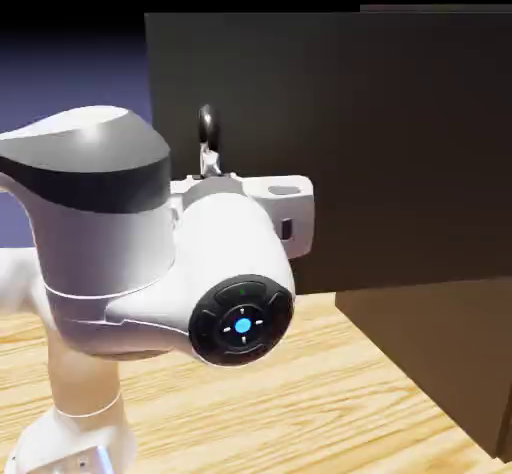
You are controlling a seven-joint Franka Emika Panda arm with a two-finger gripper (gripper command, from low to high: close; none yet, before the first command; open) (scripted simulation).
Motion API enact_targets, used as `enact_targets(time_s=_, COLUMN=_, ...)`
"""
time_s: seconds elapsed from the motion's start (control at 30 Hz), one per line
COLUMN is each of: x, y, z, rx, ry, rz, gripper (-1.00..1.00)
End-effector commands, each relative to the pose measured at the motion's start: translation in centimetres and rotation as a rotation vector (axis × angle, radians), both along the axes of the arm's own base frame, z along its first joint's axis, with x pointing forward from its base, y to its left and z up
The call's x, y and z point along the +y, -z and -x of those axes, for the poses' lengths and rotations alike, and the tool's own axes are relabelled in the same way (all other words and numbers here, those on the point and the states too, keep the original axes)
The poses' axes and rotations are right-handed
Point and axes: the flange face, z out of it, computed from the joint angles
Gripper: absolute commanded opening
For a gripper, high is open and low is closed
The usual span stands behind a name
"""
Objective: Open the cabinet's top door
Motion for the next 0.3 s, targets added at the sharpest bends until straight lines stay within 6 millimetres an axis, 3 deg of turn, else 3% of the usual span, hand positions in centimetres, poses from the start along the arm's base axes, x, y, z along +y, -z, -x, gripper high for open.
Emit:
enact_targets(time_s=0.0, x=-0.9, y=0.0, z=-0.1, rx=0.000, ry=-0.017, rz=0.000, gripper=-1.00)
enact_targets(time_s=0.27, x=-7.3, y=0.0, z=-1.3, rx=0.000, ry=-0.146, rz=0.000, gripper=-1.00)
